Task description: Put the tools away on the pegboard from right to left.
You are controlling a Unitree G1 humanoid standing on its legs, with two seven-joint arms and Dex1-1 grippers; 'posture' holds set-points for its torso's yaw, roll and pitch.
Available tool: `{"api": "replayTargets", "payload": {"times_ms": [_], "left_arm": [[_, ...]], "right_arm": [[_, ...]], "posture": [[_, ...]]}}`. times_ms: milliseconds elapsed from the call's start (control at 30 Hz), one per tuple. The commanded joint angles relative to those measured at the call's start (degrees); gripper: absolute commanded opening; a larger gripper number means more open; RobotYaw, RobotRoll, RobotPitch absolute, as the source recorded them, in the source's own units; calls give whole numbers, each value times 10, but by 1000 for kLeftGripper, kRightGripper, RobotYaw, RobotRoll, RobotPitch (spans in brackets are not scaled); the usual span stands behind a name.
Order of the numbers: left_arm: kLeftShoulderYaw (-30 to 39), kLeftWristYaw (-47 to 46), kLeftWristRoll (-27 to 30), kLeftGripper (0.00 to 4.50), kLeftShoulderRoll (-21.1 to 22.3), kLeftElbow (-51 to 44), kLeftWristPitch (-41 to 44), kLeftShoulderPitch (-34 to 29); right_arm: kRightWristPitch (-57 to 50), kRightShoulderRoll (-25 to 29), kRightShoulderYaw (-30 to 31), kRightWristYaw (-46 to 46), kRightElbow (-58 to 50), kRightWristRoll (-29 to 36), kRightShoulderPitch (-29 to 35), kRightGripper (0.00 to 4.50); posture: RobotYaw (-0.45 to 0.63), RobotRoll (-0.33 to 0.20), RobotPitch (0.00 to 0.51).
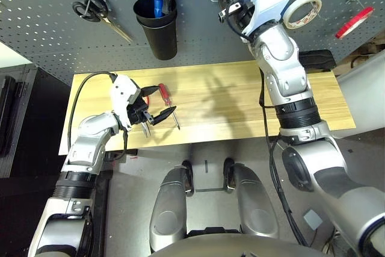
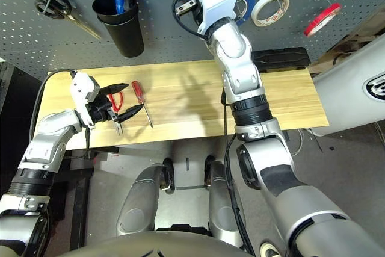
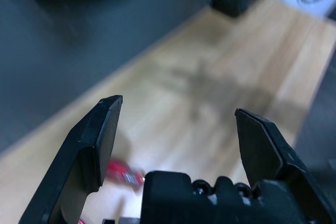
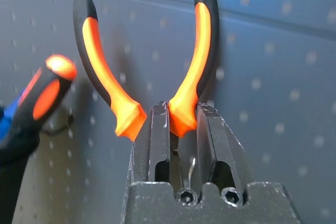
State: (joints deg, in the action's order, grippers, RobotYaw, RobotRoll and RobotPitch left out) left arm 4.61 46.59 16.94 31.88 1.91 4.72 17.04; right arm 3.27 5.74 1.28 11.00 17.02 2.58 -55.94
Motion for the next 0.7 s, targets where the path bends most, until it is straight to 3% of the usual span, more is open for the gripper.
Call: {"api": "replayTargets", "payload": {"times_ms": [33, 300, 433, 700], "left_arm": [[39, -40, 34, 4500, -16, -41, 26, -10], [49, -58, 43, 4500, -20, -60, 45, -14], [107, -117, 88, 4500, -30, -121, 85, -9], [118, -143, 106, 4500, -27, -165, 118, -28]], "right_arm": [[21, -5, -6, -4, -1, 1, -10, 545], [26, -5, -6, -4, 2, 1, -12, 545], [59, 1, -15, -22, 33, -8, -36, 545], [114, 5, -11, -47, 78, -33, -55, 545]], "posture": [[20, 0, 253], [20, 0, 253], [45, 0, 244], [51, 0, 241]]}}
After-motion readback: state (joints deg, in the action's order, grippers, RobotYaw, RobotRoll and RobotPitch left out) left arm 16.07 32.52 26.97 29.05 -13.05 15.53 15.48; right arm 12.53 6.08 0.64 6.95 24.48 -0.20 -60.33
